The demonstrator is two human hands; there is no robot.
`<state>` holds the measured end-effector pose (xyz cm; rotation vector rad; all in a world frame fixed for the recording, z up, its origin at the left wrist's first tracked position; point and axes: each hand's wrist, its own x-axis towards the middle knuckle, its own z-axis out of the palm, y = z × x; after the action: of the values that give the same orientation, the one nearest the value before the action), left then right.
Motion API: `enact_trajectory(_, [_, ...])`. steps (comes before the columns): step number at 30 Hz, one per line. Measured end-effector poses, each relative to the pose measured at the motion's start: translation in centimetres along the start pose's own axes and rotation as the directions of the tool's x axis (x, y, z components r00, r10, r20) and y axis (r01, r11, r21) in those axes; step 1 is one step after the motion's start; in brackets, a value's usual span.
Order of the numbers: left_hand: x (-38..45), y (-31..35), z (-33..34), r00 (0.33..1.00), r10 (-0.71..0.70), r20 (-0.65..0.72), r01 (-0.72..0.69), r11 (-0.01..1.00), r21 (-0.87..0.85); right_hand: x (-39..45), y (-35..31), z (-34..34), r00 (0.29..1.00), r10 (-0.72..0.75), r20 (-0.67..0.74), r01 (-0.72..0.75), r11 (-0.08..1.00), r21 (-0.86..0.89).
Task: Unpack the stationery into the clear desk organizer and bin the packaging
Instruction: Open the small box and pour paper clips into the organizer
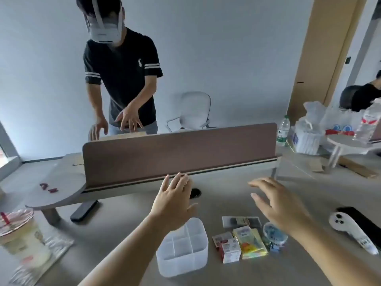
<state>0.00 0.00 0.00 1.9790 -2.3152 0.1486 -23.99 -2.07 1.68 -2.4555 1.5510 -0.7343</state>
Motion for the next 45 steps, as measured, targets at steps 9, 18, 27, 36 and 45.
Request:
enact_trajectory(9, [-2.6, 2.0, 11.8, 0.984, -0.096, 0.15, 0.097, 0.995, 0.001, -1.7, 6.5, 13.5, 0.88, 0.132, 0.455, -0.076, 0.987, -0.139])
enact_trajectory(18, [-4.5, 2.7, 16.4, 0.952, -0.206, 0.226, 0.212, 0.977, 0.0, -0.5, 8.6, 18.9, 0.838, 0.022, 0.545, 0.03, 0.996, -0.086])
enact_trajectory(27, [-4.7, 5.0, 15.0, 0.984, -0.163, 0.071, 0.177, 0.93, -0.321, -1.4, 6.6, 15.5, 0.88, -0.193, 0.434, 0.043, 0.942, 0.332])
enact_trajectory(36, [-5.0, 6.2, 14.0, 0.928, -0.333, 0.167, 0.352, 0.634, -0.688, -2.6, 4.4, 14.7, 0.894, -0.278, 0.352, 0.077, 0.869, 0.489])
enact_trajectory(45, [-4.9, 5.5, 13.8, 0.87, -0.338, 0.359, 0.423, 0.138, -0.896, -2.1, 3.6, 14.9, 0.885, -0.33, 0.327, 0.134, 0.856, 0.5])
